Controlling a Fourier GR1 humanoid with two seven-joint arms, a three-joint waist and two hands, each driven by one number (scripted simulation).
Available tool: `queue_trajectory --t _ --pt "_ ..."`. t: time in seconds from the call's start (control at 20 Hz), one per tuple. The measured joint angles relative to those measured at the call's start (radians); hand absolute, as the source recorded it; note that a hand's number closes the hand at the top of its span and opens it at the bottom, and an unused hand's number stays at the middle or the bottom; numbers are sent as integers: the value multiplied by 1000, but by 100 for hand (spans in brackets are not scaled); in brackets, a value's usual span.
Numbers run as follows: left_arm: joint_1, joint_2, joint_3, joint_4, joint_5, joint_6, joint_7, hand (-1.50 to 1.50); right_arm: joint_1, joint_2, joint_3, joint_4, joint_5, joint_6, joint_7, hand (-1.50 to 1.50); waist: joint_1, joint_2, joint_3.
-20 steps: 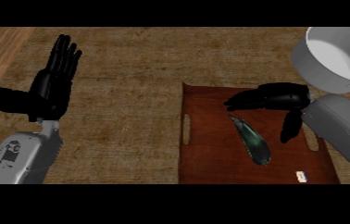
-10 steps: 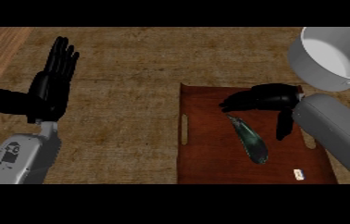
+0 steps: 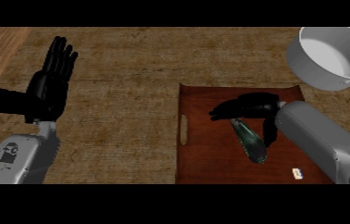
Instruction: Pick the eggplant from the tray and place it in the pot
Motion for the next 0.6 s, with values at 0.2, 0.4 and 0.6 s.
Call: queue_trajectory --t 0.2,0.4,0.6 --pt "5 -6 5 -15 -9 -1 5 0 11 21 5 0 27 -15 -6 -150 -1 -5 -5" --pt "-8 -16 8 1 -18 -3 5 0 7 39 17 6 48 -22 -20 150 -1 -8 -9" --pt "-5 -11 19 -10 -12 -9 14 0 22 39 27 -36 65 -67 -56 150 -2 -14 -13"
